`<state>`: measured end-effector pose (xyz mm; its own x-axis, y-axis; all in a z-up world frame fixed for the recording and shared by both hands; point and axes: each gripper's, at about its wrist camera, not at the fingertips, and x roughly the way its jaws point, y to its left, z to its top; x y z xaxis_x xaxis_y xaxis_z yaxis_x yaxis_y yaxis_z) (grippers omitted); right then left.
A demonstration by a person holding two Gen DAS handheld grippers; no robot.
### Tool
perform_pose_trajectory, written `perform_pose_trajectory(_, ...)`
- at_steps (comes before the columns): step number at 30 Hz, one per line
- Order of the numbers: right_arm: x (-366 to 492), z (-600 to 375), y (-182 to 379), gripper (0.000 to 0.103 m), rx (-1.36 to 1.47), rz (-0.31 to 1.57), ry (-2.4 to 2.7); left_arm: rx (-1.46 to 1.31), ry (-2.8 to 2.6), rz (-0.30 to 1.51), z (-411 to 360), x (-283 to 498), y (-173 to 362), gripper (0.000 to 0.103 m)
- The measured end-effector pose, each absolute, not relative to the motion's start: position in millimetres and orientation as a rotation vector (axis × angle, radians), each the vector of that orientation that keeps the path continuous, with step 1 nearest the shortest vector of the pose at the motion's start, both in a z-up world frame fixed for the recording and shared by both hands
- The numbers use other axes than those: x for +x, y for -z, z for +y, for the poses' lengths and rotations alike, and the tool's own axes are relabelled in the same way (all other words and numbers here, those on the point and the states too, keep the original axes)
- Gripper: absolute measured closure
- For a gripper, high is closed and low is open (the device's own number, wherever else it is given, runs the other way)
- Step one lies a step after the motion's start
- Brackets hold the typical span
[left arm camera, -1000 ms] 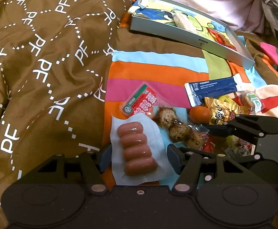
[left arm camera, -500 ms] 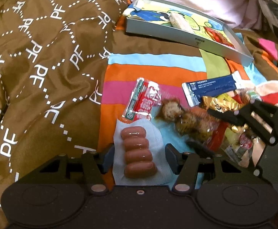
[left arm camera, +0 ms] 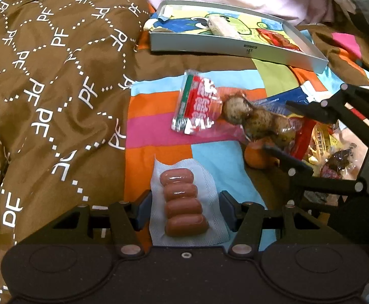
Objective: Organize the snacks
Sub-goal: 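Lift the sausage pack and quail-egg pack and carry both over the tray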
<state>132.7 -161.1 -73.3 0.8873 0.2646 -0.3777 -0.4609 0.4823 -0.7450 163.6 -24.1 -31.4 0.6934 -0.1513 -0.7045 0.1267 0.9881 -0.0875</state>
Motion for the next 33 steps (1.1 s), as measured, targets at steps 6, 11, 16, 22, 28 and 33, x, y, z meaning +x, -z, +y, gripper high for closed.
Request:
perform_pose_trajectory(6,138.0,-169.9,64.1,0.053,-0.941,0.176,-0.405,-0.018,0.152,0.747,-35.9,164.3,26.6,0.047)
perform_pose_trajectory(11,148.8,-181.8,53.5,0.053,-0.885,0.135,-0.334,-0.016,0.144,0.677,-46.8,170.6,14.5,0.047)
perform_pose_trajectory(16,166.6,-201.8,40.5,0.053,-0.781,0.111,-0.231,-0.073,0.086,0.604,-55.2,190.6,-5.6,0.047)
perform_pose_trajectory(22,188.9,-234.1,25.3,0.053,-0.658,0.072,-0.112,-0.110,0.065,0.527,-68.9,228.7,-35.6,0.046)
perform_pose_trajectory(28,224.3,-260.9,24.1,0.053,-0.604,0.050,-0.029,-0.152,0.039,0.462,-91.2,273.2,-64.0,0.046)
perform_pose_trajectory(33,242.3,-281.6,12.9,0.052,-0.529,0.037,0.005,-0.171,0.030,0.422,-111.7,309.7,-78.4,0.046)
